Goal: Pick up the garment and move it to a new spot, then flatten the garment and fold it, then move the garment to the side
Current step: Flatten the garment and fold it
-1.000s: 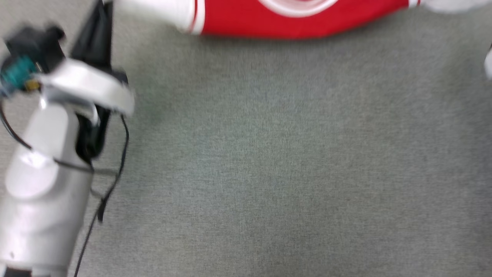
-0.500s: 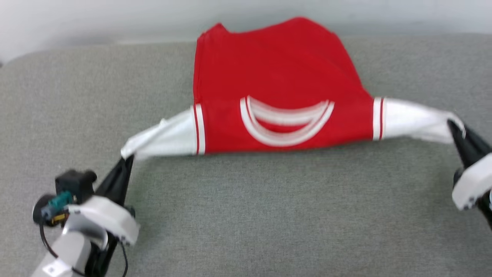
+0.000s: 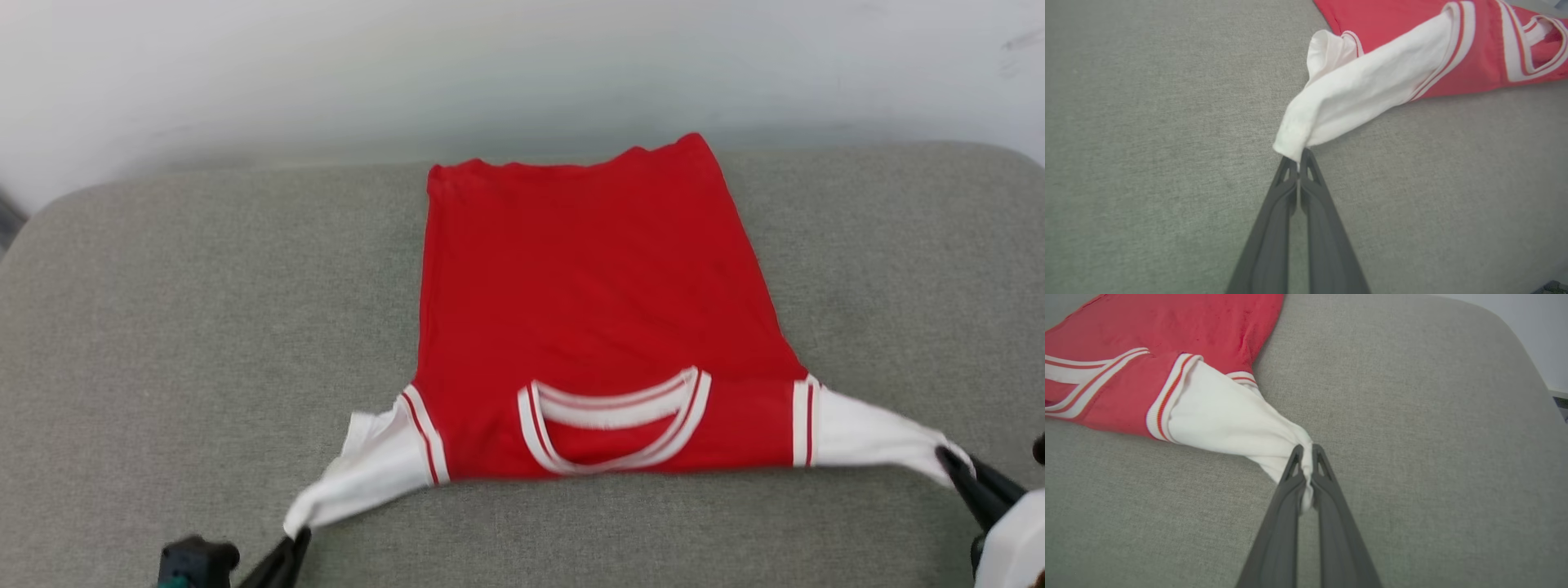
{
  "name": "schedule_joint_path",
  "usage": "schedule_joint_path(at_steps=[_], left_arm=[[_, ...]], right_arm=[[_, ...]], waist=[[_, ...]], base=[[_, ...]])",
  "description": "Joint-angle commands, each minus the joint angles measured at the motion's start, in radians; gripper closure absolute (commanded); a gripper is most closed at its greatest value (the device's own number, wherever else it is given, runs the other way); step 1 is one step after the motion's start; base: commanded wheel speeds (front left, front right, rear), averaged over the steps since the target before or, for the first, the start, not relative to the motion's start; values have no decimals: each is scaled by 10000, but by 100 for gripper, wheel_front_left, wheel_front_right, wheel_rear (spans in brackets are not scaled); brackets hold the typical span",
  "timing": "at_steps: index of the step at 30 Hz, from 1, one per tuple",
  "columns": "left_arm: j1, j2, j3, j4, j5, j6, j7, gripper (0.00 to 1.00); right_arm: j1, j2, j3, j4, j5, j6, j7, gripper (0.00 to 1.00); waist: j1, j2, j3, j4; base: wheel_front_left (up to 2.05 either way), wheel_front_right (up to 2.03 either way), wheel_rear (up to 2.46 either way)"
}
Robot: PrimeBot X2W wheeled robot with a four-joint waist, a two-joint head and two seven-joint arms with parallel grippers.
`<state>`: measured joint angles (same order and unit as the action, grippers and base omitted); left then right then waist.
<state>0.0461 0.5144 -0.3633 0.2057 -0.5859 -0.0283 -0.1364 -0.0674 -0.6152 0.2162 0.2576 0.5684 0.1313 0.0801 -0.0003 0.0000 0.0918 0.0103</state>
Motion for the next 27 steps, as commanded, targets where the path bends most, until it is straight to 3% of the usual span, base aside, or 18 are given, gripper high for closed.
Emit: schedule_joint_path(at_steps=[1,7,16,17,19,27], left_arm=[[429,107,-95,-206,-36,-9,136,100],[1349,279,-345,-706,-87,71,412,100],[1382,295,-402,-1046,-152,138,484,100],[1262,303,-389,-1169,-182,98,481,100],[1051,185,-421,-1477,-248,35,458,100],[680,109,-880,-2886,-177,45,1271,100]], right_arm=[[448,-144,-63,-132,241,-11,205,100],[1493,-454,-322,-463,562,-11,825,100],[2012,-498,-709,-754,623,-11,1485,100],[1798,-433,-965,-768,536,-12,1594,0],[1407,-170,-1217,-1078,725,-8,1955,0],[-371,-203,-1837,-2425,1053,-8,3790,0]], waist=[[3,0,-194,8],[3,0,-345,81],[3,0,-328,212],[3,0,-238,256],[3,0,-19,385],[3,0,969,991]], base=[[0,0,0],[0,0,0],[0,0,0],[0,0,0],[0,0,0],[0,0,0]])
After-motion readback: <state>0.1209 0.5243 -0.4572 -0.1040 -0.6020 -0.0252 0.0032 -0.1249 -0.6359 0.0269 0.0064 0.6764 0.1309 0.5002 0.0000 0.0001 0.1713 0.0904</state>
